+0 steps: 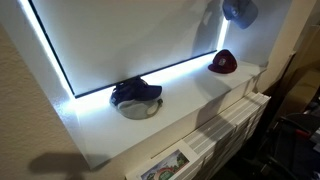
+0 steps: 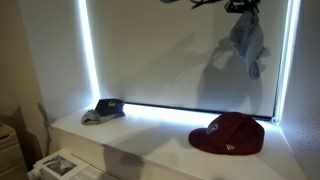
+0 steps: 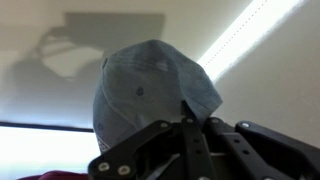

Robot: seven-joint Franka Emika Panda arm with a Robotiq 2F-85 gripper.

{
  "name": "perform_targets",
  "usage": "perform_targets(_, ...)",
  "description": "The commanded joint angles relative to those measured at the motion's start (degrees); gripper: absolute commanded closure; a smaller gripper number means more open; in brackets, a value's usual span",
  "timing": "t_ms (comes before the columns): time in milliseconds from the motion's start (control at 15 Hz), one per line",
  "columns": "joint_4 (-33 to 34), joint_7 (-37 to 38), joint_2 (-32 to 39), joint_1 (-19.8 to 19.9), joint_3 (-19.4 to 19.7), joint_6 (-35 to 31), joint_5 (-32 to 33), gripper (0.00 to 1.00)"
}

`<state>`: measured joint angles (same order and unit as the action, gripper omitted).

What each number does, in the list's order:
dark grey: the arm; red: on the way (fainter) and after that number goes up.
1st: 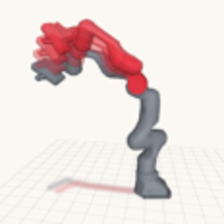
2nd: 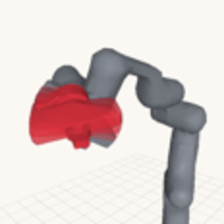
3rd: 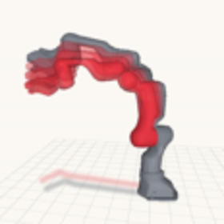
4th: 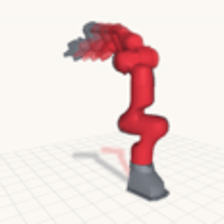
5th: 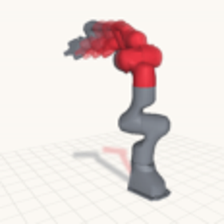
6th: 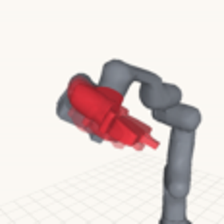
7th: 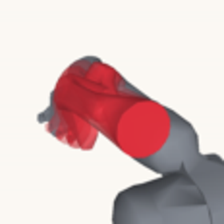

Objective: Move the grey cap to the right

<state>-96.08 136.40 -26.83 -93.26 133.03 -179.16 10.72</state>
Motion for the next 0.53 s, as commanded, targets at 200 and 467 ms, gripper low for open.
perform_targets(200,2.2,-1.8,-2.7,1.8,-3.7,1.2,-0.4,0.99)
perform_targets(467,2.1,-2.2,-4.3,2.3,-6.7,1.4,0.0,0.99)
